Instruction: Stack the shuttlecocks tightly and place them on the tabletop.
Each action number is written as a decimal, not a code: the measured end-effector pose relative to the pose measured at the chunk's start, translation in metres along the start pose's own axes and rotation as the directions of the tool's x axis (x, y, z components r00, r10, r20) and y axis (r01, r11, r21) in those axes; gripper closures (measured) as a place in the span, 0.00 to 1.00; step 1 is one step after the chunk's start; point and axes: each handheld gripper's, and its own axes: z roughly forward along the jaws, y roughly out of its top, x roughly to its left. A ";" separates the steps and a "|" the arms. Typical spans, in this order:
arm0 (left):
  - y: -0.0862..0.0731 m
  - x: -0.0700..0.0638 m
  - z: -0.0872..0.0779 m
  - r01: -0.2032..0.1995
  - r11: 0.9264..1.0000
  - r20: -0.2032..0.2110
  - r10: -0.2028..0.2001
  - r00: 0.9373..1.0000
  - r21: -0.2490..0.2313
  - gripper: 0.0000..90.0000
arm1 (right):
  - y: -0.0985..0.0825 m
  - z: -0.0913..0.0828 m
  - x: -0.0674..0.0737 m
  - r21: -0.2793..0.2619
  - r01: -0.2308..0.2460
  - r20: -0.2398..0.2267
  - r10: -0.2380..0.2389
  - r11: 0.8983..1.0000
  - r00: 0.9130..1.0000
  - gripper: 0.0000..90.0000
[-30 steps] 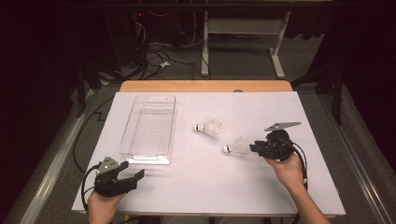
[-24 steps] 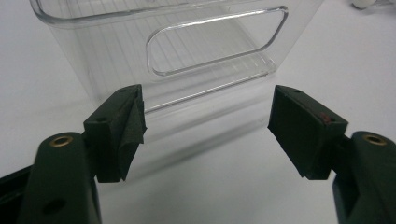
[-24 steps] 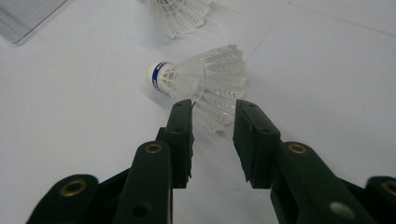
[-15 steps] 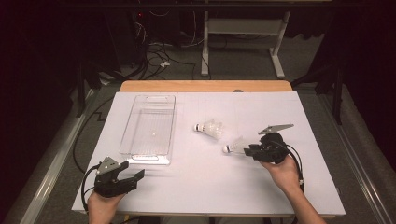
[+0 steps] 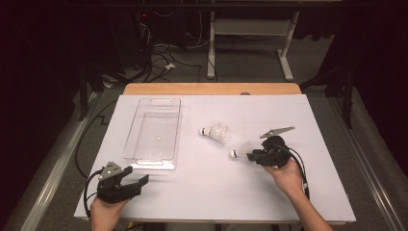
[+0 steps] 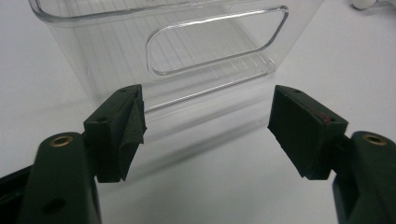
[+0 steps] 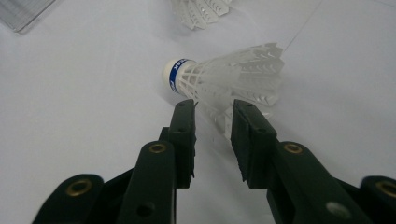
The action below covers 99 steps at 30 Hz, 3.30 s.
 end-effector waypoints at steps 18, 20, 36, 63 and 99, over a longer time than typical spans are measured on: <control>0.000 -0.001 -0.001 -0.005 1.000 0.001 0.005 1.000 -0.003 0.31 | 0.001 0.003 0.007 0.020 0.044 -0.039 -0.043 0.999 0.998 1.00; 0.000 -0.001 -0.001 -0.004 1.000 0.001 0.004 1.000 -0.005 0.31 | 0.001 0.003 0.008 0.019 0.050 -0.043 -0.049 0.999 0.998 1.00; 0.000 -0.001 -0.001 -0.004 1.000 -0.003 0.004 1.000 -0.007 0.31 | 0.007 -0.007 0.005 -0.024 0.042 -0.047 -0.043 0.999 0.998 1.00; 0.000 0.000 -0.001 -0.003 1.000 -0.003 0.003 1.000 -0.008 0.31 | 0.022 -0.002 -0.002 -0.060 0.009 -0.058 -0.012 0.998 0.998 1.00; 0.000 0.000 -0.002 -0.008 1.000 -0.004 0.008 1.000 -0.007 0.31 | 0.047 0.023 -0.002 -0.045 -0.005 -0.069 0.002 0.999 0.998 1.00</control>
